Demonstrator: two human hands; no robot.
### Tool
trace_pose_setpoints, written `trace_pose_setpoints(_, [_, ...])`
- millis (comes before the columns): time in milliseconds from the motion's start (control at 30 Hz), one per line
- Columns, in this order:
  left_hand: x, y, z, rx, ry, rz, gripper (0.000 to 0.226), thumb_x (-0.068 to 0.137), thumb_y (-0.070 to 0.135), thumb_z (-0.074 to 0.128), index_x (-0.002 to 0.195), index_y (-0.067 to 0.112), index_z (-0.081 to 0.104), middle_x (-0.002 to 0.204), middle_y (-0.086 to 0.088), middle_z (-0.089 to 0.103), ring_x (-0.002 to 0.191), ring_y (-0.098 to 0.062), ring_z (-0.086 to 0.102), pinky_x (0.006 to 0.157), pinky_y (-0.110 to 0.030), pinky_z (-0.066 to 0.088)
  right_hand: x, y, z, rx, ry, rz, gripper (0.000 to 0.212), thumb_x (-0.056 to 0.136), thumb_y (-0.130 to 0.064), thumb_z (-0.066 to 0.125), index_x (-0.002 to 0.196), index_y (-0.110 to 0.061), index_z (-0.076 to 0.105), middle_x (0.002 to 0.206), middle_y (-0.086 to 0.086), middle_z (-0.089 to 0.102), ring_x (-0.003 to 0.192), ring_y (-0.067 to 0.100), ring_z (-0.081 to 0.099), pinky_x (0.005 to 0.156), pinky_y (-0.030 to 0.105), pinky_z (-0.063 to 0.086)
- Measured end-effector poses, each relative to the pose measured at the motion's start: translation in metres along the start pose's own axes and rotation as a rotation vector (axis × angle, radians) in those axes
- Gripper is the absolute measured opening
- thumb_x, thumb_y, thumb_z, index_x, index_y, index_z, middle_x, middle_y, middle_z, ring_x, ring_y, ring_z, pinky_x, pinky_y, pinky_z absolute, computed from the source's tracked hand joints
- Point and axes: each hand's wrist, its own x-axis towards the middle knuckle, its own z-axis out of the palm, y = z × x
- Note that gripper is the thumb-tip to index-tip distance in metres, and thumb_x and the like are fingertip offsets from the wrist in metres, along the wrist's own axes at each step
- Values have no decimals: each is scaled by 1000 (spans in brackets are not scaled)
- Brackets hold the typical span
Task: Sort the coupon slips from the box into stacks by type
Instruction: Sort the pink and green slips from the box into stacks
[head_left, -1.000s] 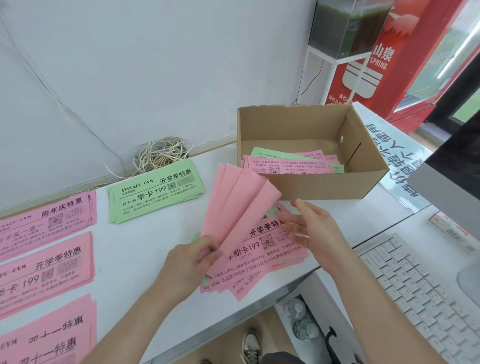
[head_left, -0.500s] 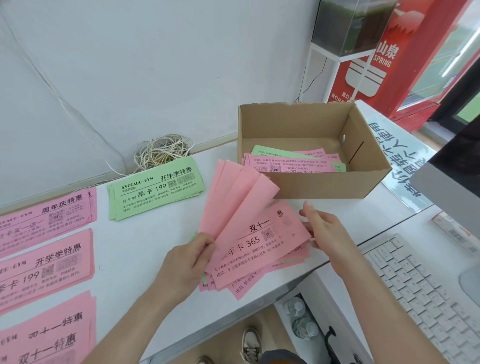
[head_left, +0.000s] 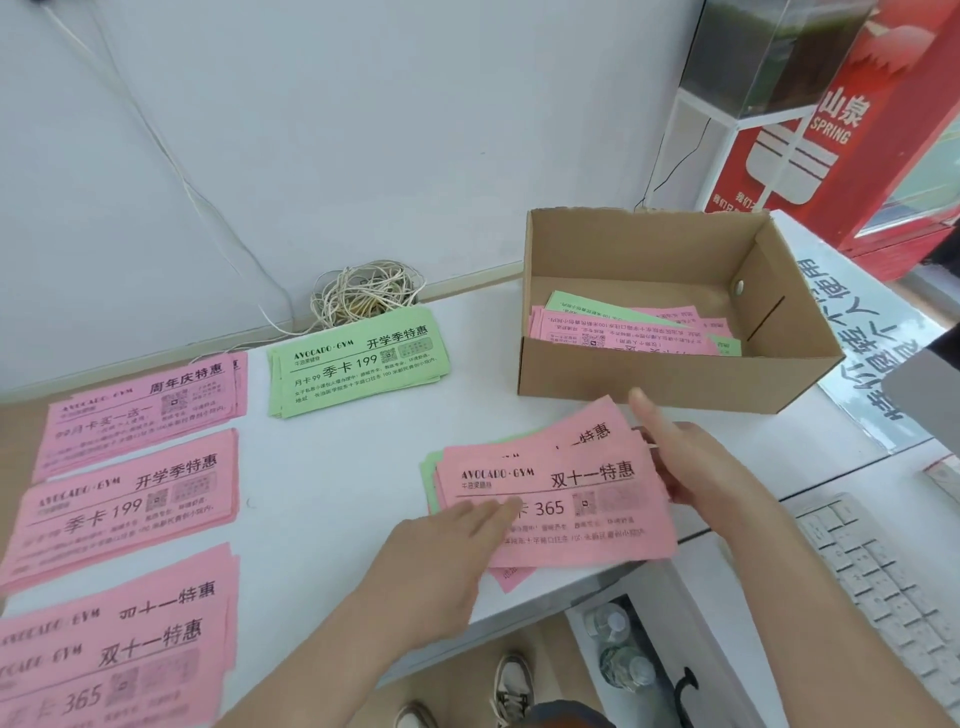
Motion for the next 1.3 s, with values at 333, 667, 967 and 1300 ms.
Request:
trace_pose_setpoints(333, [-38,-26,-10,-787,435,-327,83,88,21,62,149,32,7,140,31,23,127,6,25,104,-6,17,-46,-50,31,-200,61,-442,28,90,-6,62,95,-32,72,84,-12,75,74,11,72,68,35,56])
trace_pose_setpoints(667, [-186,-106,-35,-1419,790,-570,15,87,7,65,91,20,72,92,3,75,89,-18,71,84,-44,56,-96,-77,172,111,-266,-569,25,78,-5,69,101,-13,70,97,2,76,92,17,71,75,23,57])
trace_pose_setpoints(967, [-283,-169,11,-1402,799,-814,21,93,5,56,107,21,57,93,-1,72,67,-13,69,47,-27,51,-132,-67,295,-43,-372,-359,10,88,0,64,97,-4,67,78,12,74,53,3,63,47,7,41])
trace_pose_setpoints(1300, [-312,-170,66,-1477,588,-888,19,94,0,51,108,11,53,76,-8,62,42,-12,43,42,-27,37,-132,-29,324,-178,-554,-93,74,83,-14,74,131,-50,30,106,-6,73,79,13,65,59,22,43])
